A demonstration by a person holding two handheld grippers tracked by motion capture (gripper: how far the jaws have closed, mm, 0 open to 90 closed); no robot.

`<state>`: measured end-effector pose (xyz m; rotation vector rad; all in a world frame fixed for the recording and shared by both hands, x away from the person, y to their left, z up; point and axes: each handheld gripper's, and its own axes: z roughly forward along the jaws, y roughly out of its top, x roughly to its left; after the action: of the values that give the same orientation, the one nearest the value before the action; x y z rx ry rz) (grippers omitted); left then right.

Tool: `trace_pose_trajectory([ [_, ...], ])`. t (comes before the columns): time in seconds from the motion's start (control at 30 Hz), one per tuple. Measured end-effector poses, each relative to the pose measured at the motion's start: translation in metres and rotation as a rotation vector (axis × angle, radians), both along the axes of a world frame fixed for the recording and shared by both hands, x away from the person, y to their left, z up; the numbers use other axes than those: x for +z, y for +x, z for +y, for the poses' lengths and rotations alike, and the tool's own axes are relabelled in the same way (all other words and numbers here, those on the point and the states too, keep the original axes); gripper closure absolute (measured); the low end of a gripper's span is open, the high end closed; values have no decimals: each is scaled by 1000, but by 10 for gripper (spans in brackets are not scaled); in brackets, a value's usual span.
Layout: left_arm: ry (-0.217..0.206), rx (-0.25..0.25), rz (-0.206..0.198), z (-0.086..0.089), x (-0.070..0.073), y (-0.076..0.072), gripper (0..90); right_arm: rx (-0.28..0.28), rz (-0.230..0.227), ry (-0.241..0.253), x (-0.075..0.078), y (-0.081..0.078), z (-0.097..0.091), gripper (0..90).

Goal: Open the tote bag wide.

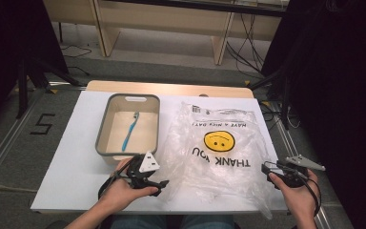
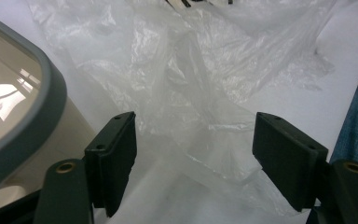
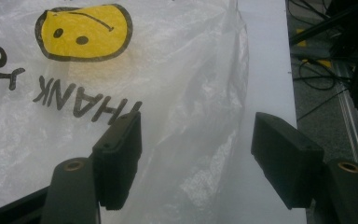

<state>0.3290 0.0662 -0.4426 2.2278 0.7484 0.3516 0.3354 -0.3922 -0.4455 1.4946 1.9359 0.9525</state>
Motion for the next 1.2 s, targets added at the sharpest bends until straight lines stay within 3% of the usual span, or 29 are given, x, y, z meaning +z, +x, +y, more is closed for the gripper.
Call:
trace_pose_trajectory([
  [0.3,52,-10,44,-15,-16,1,298,-16,87,-28,-8,1,-1,363],
  [0.47,83,-1,53,-22,-23,4,362,-30,146,-28,-15,2,-3,410],
  [0.6,110,0,66,-27,-29,8,468,-34,191,-28,-20,3,-4,468],
  [0.83,151,-26,85,-33,-35,13,682,-11,260,-28,-23,3,-4,682],
  [0.9,149,-35,88,-34,-35,14,736,-4,261,-40,-23,3,-4,743],
  [1.03,150,-37,94,-37,-35,16,832,2,276,-20,-23,3,-4,853],
  [1.2,143,-19,85,-44,-33,21,892,-10,286,3,-22,2,-5,900],
])
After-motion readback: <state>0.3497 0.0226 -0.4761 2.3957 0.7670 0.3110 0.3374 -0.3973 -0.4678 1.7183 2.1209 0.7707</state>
